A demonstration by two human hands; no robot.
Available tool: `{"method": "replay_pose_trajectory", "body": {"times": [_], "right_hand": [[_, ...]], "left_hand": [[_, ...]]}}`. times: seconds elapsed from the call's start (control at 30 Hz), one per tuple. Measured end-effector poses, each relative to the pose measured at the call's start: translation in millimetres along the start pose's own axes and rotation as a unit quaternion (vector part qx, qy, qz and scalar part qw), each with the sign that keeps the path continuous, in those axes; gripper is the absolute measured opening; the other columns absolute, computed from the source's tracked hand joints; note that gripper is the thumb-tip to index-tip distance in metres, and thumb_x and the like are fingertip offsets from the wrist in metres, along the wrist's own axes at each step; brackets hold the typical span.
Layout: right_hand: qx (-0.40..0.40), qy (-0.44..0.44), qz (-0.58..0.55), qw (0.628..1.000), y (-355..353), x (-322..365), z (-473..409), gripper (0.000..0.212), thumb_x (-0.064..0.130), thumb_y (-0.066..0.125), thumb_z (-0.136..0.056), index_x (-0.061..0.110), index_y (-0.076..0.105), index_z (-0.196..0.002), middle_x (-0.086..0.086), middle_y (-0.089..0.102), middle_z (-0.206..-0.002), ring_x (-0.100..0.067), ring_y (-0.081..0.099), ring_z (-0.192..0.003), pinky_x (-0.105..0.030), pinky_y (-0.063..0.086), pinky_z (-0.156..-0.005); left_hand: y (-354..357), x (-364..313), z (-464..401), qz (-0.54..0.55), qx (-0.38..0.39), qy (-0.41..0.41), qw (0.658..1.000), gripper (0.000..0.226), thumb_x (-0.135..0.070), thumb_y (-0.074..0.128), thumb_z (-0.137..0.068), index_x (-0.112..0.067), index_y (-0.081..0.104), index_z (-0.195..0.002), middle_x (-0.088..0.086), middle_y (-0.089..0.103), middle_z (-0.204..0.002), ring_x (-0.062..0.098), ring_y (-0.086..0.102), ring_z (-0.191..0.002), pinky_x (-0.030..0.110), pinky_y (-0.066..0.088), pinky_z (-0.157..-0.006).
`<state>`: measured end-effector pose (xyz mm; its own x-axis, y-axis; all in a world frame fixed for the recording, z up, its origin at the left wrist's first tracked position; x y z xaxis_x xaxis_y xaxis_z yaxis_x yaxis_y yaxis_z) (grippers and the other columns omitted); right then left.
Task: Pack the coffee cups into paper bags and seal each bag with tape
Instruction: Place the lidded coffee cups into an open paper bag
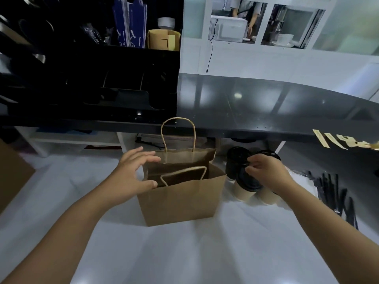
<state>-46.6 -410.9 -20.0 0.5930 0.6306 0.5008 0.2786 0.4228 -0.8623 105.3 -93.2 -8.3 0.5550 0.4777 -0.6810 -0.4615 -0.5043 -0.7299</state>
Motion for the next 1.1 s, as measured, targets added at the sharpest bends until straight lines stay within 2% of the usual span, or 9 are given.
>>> {"method": "replay_pose_trajectory", "body": {"times": [0.07,0.13,0.23,0.37,0.7,0.8,0.87,1.0,1.1], "right_hand": [[-0.005,-0.018,0.075,0.997,8,-9,-2,0.049,0.038,0.066,-0.084,0.02,0.054,-0.127,-0.003,0.063,-0.119,-0.024,0.056,-0.108,-0.037,0.047,-0.087],[-0.019,-0.033,0.18,0.983,14,-14,-3,0.059,0.053,0.063,-0.08,0.021,0.05,-0.127,-0.001,0.058,-0.121,-0.025,0.048,-0.114,-0.04,0.039,-0.095],[-0.018,-0.048,0.29,0.956,19,-18,-1,0.068,0.071,0.055,-0.075,0.023,0.049,-0.122,-0.001,0.052,-0.12,-0.024,0.041,-0.114,-0.038,0.031,-0.098],[0.0,-0.056,0.319,0.946,23,-22,-4,0.068,0.073,0.053,-0.071,0.026,0.049,-0.119,0.002,0.052,-0.114,-0.022,0.039,-0.109,-0.036,0.03,-0.097],[-0.02,-0.058,0.28,0.958,19,-8,1,0.056,0.066,0.061,-0.07,0.024,0.051,-0.105,0.006,0.059,-0.101,-0.019,0.04,-0.101,-0.031,0.029,-0.08],[-0.038,-0.055,0.264,0.962,6,5,8,0.063,0.067,0.064,-0.066,0.024,0.049,-0.109,0.004,0.058,-0.107,-0.019,0.039,-0.104,-0.032,0.034,-0.084],[-0.048,-0.05,0.22,0.973,-10,15,13,0.069,0.062,0.069,-0.065,0.022,0.048,-0.117,0.002,0.056,-0.112,-0.019,0.039,-0.105,-0.03,0.036,-0.08],[-0.034,-0.03,0.108,0.993,-45,40,20,0.079,0.047,0.077,-0.067,0.021,0.042,-0.132,-0.001,0.05,-0.118,-0.016,0.044,-0.098,-0.029,0.041,-0.077],[-0.064,-0.041,0.056,0.995,-74,63,26,0.081,0.042,0.08,-0.065,0.021,0.042,-0.133,0.0,0.046,-0.116,-0.018,0.049,-0.096,-0.032,0.043,-0.078]], "left_hand": [[2,-1,0,0.008,0.011,-0.008,1.0,0.056,-0.023,0.074,-0.079,-0.053,0.043,-0.115,-0.035,0.027,-0.134,-0.014,0.006,-0.13,0.025,0.014,-0.108],[4,-3,0,0.016,0.023,-0.02,0.999,0.061,-0.023,0.074,-0.078,-0.049,0.043,-0.123,-0.031,0.025,-0.137,-0.013,0.008,-0.13,0.025,0.015,-0.108],[7,-6,-4,0.025,0.038,-0.018,0.999,0.066,-0.023,0.077,-0.076,-0.051,0.041,-0.124,-0.043,0.021,-0.128,-0.025,0.008,-0.121,0.022,0.017,-0.106],[12,-8,-7,0.03,0.055,-0.012,0.998,0.071,-0.024,0.078,-0.074,-0.055,0.037,-0.123,-0.052,0.014,-0.121,-0.04,0.003,-0.107,0.02,0.018,-0.102],[14,-4,-11,0.046,0.072,0.013,0.996,0.072,-0.035,0.079,-0.072,-0.059,0.034,-0.123,-0.054,0.012,-0.121,-0.037,0.004,-0.111,0.02,0.018,-0.103],[13,0,-12,0.061,0.069,0.008,0.996,0.075,-0.04,0.079,-0.071,-0.059,0.031,-0.126,-0.046,0.015,-0.129,-0.021,0.015,-0.123,0.022,0.021,-0.106],[12,1,-13,0.067,0.07,0.007,0.995,0.08,-0.04,0.08,-0.07,-0.059,0.028,-0.127,-0.034,0.019,-0.139,-0.008,0.015,-0.131,0.024,0.021,-0.109],[13,3,-15,0.083,0.093,0.005,0.992,0.089,-0.04,0.081,-0.069,-0.059,0.021,-0.132,-0.024,0.014,-0.148,0.0,0.014,-0.136,0.029,0.022,-0.11],[13,3,-15,0.089,0.117,0.002,0.989,0.096,-0.038,0.081,-0.069,-0.055,0.017,-0.139,-0.023,0.011,-0.15,0.005,0.014,-0.138,0.031,0.025,-0.11]]}}
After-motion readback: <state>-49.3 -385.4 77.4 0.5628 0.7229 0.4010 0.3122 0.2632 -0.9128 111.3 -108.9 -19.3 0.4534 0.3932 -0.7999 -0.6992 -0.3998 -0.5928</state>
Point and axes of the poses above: each hand's wrist, its own z-axis away from the middle knuckle, its own y-axis out of the palm, x = y × z, the point moved 4 cm from there along -z, towards the middle knuckle
